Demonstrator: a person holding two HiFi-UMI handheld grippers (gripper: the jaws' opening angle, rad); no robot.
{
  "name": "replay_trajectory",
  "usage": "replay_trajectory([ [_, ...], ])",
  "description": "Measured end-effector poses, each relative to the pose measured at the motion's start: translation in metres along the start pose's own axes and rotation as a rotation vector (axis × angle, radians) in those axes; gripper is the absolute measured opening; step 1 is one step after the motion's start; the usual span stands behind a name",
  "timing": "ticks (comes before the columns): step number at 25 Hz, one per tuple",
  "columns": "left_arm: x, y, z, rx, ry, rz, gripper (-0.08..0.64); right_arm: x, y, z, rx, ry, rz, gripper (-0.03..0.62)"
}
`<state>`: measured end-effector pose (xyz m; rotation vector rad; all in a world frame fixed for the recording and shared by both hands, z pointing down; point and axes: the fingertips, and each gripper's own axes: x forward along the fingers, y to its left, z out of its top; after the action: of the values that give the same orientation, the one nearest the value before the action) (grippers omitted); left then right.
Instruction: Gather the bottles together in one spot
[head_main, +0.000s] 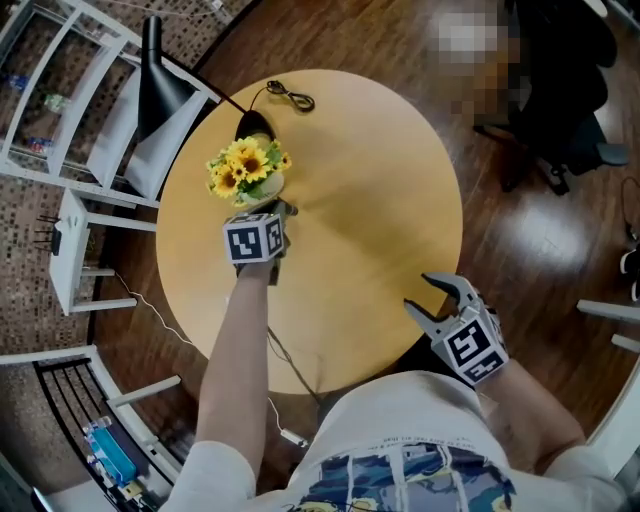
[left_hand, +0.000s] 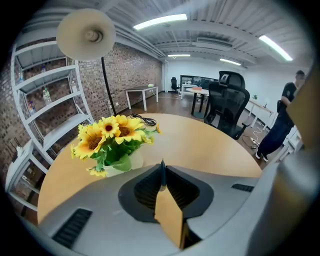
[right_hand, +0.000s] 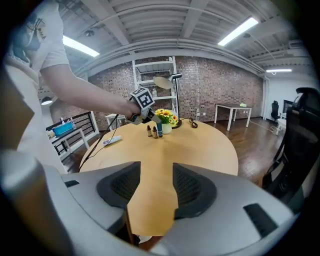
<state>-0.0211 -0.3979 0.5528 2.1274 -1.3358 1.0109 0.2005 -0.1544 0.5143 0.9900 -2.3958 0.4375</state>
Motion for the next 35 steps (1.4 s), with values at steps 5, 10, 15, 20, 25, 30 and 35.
replay_trajectory([
  [5, 0.021, 0.009, -0.006, 0.013, 0.039, 0.019, 0.035, 0.001, -0.014, -0.01, 0.02, 0.02, 0.007, 0.227],
  [10, 0.03, 0.013, -0.01, -0.004, 0.047, 0.014, 0.037, 0.003, -0.023, -0.019, 0.04, 0.038, 0.007, 0.227],
  [15, 0.031, 0.019, -0.01, -0.017, 0.036, 0.02, 0.052, 0.006, -0.023, -0.02, 0.05, 0.045, 0.007, 0.227],
  [20, 0.026, 0.021, -0.007, -0.004, 0.009, 0.027, 0.106, 0.01, -0.019, -0.017, 0.039, 0.046, 0.017, 0.227],
  [25, 0.011, 0.019, -0.005, 0.016, -0.03, 0.017, 0.107, 0.012, -0.013, -0.014, 0.015, 0.045, 0.043, 0.227],
  [30, -0.023, 0.021, -0.003, -0.006, -0.111, 0.069, 0.107, 0.015, -0.007, -0.017, 0.002, 0.041, 0.066, 0.227],
  [35, -0.093, 0.011, -0.023, -0.079, -0.208, 0.07, 0.107, 0.02, 0.019, -0.014, 0.024, 0.031, 0.071, 0.227],
])
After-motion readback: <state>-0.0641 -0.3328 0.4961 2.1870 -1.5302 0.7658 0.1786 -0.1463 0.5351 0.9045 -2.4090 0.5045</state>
